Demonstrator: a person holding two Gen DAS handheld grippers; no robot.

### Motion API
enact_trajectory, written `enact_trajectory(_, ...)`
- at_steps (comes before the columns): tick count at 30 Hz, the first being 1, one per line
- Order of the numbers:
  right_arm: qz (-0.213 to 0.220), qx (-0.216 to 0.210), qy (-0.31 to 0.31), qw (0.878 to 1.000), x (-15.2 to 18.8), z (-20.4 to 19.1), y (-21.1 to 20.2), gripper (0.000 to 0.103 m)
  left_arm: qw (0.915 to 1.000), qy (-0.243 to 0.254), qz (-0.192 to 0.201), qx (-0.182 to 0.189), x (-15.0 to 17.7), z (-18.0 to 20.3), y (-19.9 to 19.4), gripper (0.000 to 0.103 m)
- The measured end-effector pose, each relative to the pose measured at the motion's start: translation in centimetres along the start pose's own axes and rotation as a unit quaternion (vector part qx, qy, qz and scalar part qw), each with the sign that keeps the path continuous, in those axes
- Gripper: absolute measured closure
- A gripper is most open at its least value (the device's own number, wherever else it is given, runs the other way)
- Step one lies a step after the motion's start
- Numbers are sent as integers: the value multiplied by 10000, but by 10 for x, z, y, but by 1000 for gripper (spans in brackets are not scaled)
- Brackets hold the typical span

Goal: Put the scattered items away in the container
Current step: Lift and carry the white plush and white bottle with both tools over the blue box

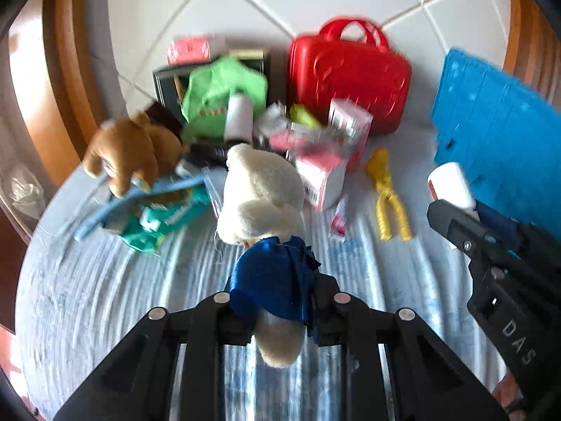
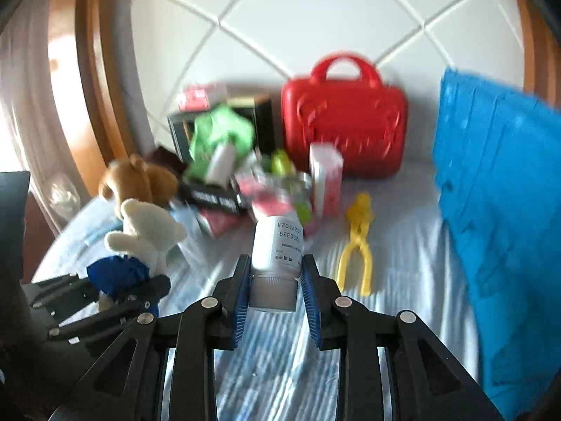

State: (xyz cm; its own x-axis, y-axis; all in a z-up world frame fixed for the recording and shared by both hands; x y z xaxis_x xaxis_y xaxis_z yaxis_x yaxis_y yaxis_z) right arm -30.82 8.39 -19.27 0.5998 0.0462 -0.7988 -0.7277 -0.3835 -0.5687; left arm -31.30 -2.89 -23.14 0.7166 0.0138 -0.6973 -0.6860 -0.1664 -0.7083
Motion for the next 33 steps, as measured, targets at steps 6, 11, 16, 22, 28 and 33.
enact_trajectory(6, 520, 99, -221, 9984, -36, -17, -68, 75, 9977, -146, 645, 129, -31, 1, -71, 81)
enact_trajectory(11, 874, 199, -378, 9953, -63, -14, -121, 75, 9933, -172, 1078, 370, -53, 24, -124, 81)
enact_trajectory(16, 1282, 263, -431, 9905, -79, 12, -184, 75, 9876, -123, 1437, 615, -64, 70, -176, 81)
enact_trajectory(22, 1606, 522, -654, 9835, -80, 96, -270, 75, 9808, -177, 1727, 886, -71, 169, -235, 81)
enact_trajectory(28, 1506, 1005, -586, 9817, -58, 225, -337, 75, 9825, 59, 1531, 1058, -72, 310, -269, 81)
enact_trajectory(33, 1068, 1199, -138, 9869, -23, 311, -354, 75, 9876, 645, 801, 1188, -46, 408, -256, 81)
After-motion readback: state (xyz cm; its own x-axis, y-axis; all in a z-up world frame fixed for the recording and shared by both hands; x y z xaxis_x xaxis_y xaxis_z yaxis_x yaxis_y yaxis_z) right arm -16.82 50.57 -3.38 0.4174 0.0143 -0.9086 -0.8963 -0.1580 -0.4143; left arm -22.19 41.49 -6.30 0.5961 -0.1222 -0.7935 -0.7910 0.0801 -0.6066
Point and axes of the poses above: each gripper's, at about its wrist camera, not at the fingertips, and y roughly the way its jaws point, z to its right, x to its underside, the point moved 10 cm from there along y, roughly the way its jaws point, and after that the axes turned 13 degrees about -x, right-handed, at the moved point
